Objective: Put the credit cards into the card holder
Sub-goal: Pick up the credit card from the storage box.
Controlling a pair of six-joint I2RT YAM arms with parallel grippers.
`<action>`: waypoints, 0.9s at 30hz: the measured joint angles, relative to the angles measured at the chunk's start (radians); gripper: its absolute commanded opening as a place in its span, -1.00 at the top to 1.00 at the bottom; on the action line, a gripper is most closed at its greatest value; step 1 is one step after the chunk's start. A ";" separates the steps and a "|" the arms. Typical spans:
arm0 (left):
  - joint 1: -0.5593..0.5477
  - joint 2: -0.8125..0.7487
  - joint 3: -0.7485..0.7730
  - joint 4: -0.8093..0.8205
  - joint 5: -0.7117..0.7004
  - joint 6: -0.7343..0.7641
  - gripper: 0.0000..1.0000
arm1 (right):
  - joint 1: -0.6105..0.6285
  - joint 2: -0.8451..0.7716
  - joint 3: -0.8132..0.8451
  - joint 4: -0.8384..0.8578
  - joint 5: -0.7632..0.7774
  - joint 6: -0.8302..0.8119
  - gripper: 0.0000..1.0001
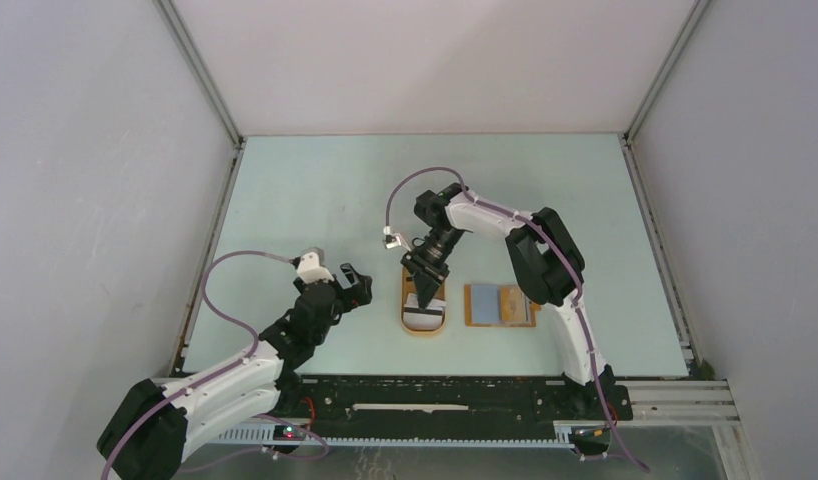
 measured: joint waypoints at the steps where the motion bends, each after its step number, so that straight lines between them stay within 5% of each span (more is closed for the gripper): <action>1: 0.000 0.000 0.000 0.000 0.000 0.000 -0.98 | -0.001 0.000 0.000 0.000 -0.001 0.000 0.16; 11: 0.000 0.000 0.000 0.000 0.001 0.000 -0.98 | -0.014 0.000 0.000 0.003 -0.003 0.006 0.36; 27: 0.001 -0.005 0.000 0.000 0.003 0.000 -0.98 | -0.032 -0.060 -0.029 0.097 0.063 0.069 1.00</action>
